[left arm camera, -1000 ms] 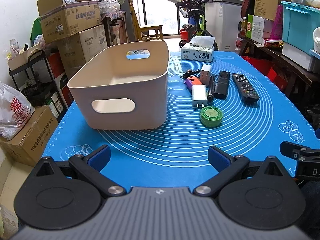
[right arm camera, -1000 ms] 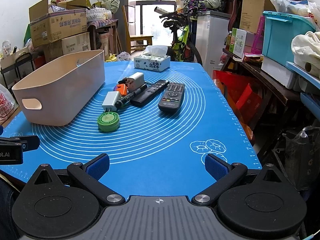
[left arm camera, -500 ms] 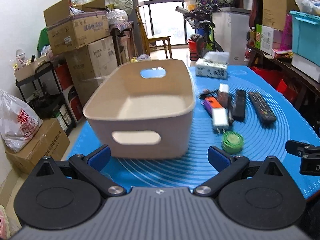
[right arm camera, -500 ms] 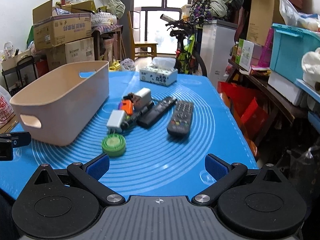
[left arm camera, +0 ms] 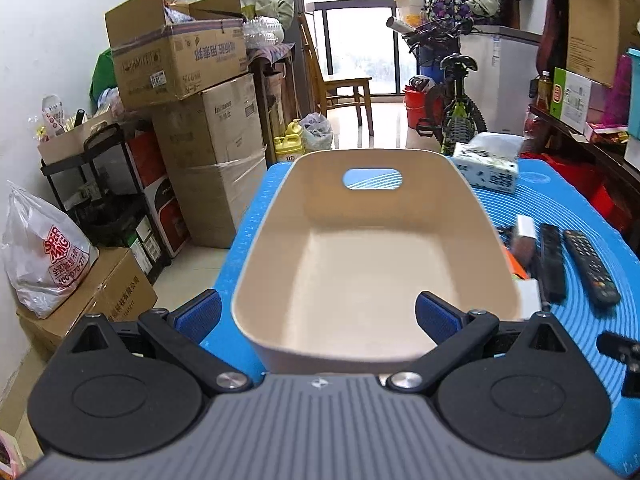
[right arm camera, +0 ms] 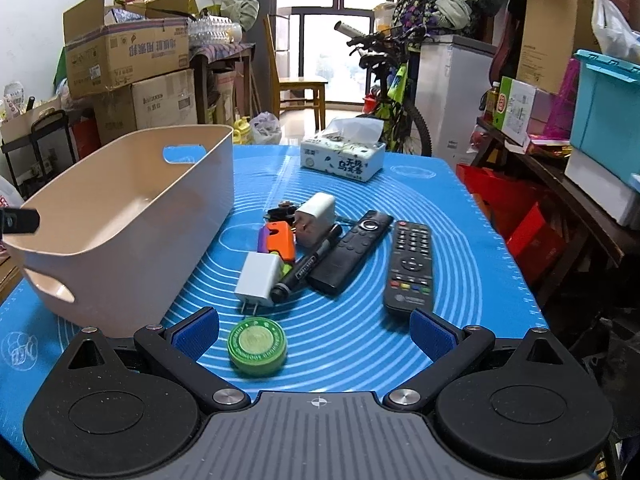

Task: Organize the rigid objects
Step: 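Move the left tool onto the beige bin rim while the right tool reaches the green tin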

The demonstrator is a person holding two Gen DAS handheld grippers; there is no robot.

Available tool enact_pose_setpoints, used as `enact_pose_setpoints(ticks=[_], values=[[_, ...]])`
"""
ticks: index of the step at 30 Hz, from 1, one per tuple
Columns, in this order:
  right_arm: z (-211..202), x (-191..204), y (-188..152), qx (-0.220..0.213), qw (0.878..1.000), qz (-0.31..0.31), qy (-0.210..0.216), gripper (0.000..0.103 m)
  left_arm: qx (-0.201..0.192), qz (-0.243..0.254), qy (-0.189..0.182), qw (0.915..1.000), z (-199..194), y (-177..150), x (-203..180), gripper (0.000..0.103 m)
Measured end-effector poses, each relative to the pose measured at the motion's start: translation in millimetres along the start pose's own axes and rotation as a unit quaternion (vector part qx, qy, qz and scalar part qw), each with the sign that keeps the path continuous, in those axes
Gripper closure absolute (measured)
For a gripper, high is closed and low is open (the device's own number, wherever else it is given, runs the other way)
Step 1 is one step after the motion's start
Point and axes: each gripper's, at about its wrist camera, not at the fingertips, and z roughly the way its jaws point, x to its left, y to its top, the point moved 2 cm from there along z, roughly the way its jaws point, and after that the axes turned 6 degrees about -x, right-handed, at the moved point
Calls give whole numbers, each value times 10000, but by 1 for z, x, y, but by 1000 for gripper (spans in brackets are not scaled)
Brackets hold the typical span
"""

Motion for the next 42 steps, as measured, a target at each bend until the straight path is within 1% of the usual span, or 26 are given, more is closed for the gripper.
enact_pose_setpoints(ticks=[8, 10, 12, 14, 17, 19, 22, 24, 25, 26, 29, 31, 32, 36, 37, 39, 40, 41, 42], values=[[39, 8, 3, 309, 9995, 28, 35, 2, 146, -83, -53, 9998, 37, 11, 23, 2], [49, 9, 0, 404, 9992, 35, 27, 2, 226, -87, -89, 9997, 47, 12, 27, 6], [58, 9, -3, 505, 9987, 34, 34, 2, 366, -120, -187, 9991, 55, 11, 29, 13], [65, 11, -7, 618, 9981, 36, 58, 3, 468, -135, -231, 9985, 63, 11, 32, 13], [72, 12, -12, 699, 9975, 19, 81, 3, 564, -100, -179, 9982, 72, 9, 37, 14], [75, 13, -13, 736, 9973, 9, 83, 3, 645, -145, -235, 9975, 76, 8, 40, 16], [80, 15, -16, 804, 9967, 18, 120, 3, 706, -127, -261, 9971, 79, 7, 44, 24], [82, 17, -17, 838, 9964, 38, 124, 3, 780, -129, -286, 9965, 84, 6, 45, 36], [84, 17, -17, 860, 9962, 40, 118, 3, 829, -156, -319, 9959, 86, 5, 46, 39], [85, 19, -18, 875, 9961, 28, 112, 3, 880, -186, -354, 9953, 88, 4, 46, 45], [88, 23, -21, 924, 9957, -60, 99, 3, 991, -175, -414, 9941, 93, 3, 46, 57], [89, 25, -21, 940, 9955, -81, 103, 7, 1016, -184, -467, 9936, 95, 2, 46, 64], [90, 26, -21, 943, 9954, -86, 107, 8, 1039, -192, -490, 9932, 95, 2, 45, 70], [95, 30, -23, 1015, 9947, -107, 131, 17, 1069, -167, -401, 9933, 98, 2, 49, 83], [96, 31, -24, 1028, 9946, -105, 138, 18, 1071, -197, -407, 9932, 98, 2, 51, 84], [95, 33, -24, 985, 9950, -92, 163, 22, 1077, -244, -373, 9932, 99, 1, 55, 95], [95, 33, -24, 977, 9950, -74, 183, 25, 1085, -260, -363, 9931, 99, 1, 56, 97], [95, 34, -24, 964, 9951, -64, 193, 27, 1082, -301, -399, 9929, 99, 1, 58, 98], [94, 35, -23, 956, 9952, -64, 215, 31, 1080, -333, -426, 9927, 99, 1, 59, 98]])
